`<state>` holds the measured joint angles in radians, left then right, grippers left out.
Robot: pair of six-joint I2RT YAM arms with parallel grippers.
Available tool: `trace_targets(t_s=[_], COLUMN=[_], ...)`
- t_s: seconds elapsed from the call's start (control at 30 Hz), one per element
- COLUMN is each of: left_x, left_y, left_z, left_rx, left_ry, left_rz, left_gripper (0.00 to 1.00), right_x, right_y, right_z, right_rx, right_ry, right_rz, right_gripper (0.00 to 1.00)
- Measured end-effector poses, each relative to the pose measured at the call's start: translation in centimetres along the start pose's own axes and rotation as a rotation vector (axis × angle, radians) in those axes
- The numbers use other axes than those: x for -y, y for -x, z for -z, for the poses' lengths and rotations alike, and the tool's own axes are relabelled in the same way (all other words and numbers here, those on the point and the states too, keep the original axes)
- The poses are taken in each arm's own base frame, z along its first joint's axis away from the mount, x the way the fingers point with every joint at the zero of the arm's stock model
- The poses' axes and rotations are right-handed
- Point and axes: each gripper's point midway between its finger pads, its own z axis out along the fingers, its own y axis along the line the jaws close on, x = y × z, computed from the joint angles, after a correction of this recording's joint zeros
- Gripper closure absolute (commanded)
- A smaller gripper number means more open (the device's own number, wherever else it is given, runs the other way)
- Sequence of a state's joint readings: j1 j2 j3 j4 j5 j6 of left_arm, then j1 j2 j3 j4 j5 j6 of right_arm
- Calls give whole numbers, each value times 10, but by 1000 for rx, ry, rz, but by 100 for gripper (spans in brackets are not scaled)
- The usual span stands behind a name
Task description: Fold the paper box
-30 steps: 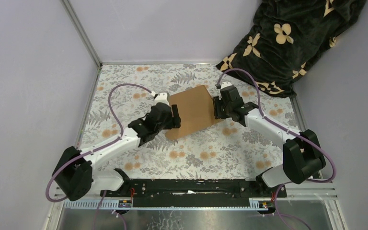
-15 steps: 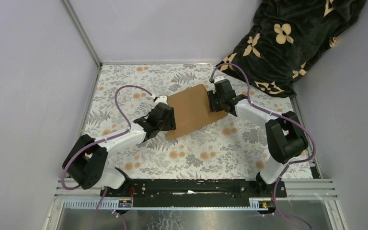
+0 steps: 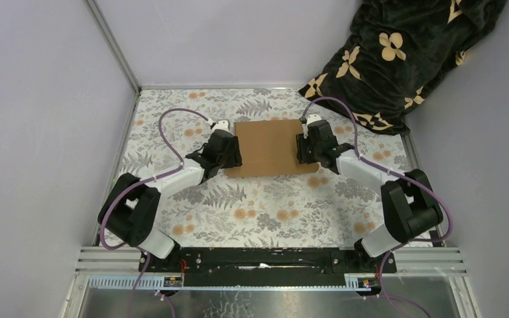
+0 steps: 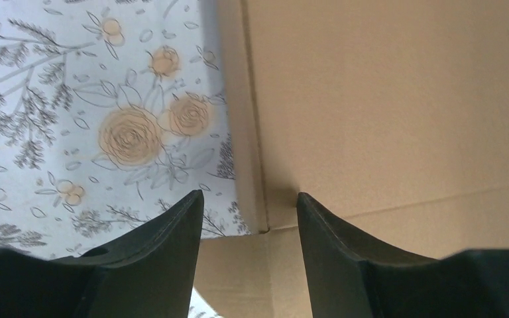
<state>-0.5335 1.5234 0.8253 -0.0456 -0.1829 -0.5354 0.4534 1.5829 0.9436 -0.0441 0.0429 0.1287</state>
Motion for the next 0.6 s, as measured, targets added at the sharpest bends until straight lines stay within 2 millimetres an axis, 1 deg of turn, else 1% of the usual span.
trace_targets(t_s=[0.07,0.17,0.27,0.3,0.33,0.37,0.43,0.47,0.5,0.53,0.6], left_x=[-4,-9,-12,-12,-11,-9,-6,-4,-2,-1,2], left_y=[7,12,16,19,23,27,38,43,47,51,55], left_z=[-3,-2,5,9,14,19,32,39,45,52,66], left_rx=[4,0,5,10,24,36,72,91,110,128,157], left_ry=[8,15,18,15,8,2,-17,-28,-39,-51,-81], left_rz=[-1,-4,-2,-1,2,4,11,15,20,27,41], left_gripper=[40,37,36,35,35,33,26,23,11,3,1], right_x=[-1,1,3,3,4,4,4,4,4,4,3], right_y=[-9,-19,-17,-14,-12,-9,-4,-1,2,5,11], right_z=[10,24,37,42,47,53,63,68,73,77,83], right_rx=[-15,-37,-16,3,23,52,101,124,143,161,187], right_ry=[8,5,0,1,2,4,6,8,11,14,19], right_rz=[-5,-3,-4,-5,-8,-11,-23,-26,-30,-33,-46], right_gripper=[51,47,40,34,19,9,1,1,0,0,0])
